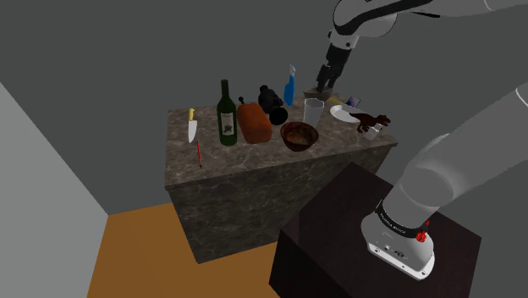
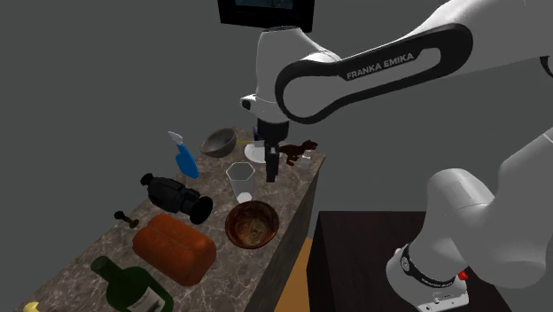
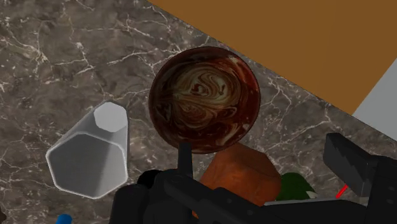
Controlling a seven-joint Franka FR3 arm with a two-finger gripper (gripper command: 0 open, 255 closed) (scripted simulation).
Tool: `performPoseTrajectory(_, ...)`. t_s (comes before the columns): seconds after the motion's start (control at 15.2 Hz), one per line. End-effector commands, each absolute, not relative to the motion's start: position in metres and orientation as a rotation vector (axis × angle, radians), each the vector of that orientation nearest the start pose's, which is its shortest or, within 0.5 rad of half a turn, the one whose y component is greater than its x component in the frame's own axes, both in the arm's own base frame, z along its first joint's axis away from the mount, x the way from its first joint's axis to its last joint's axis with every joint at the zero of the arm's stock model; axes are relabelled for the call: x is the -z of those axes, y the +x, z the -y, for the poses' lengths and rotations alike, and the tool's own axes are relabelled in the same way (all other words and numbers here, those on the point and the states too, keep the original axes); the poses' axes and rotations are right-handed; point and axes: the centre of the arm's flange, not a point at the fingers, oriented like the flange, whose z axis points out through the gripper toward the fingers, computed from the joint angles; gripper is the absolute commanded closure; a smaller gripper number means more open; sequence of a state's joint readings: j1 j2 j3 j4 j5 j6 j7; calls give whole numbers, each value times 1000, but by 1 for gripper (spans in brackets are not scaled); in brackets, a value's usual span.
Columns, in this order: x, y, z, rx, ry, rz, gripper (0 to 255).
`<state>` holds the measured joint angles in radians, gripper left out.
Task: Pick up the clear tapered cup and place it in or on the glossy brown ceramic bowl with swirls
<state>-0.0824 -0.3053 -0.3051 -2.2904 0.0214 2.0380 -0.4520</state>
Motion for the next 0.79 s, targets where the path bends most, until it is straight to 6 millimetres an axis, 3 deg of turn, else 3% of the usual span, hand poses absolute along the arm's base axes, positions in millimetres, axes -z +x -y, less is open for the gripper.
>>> performPoseTrajectory(0.0,-455,440,199,119,-3052,100,0)
performPoseTrajectory(0.73,-375,498,308,98,-3041,82,0)
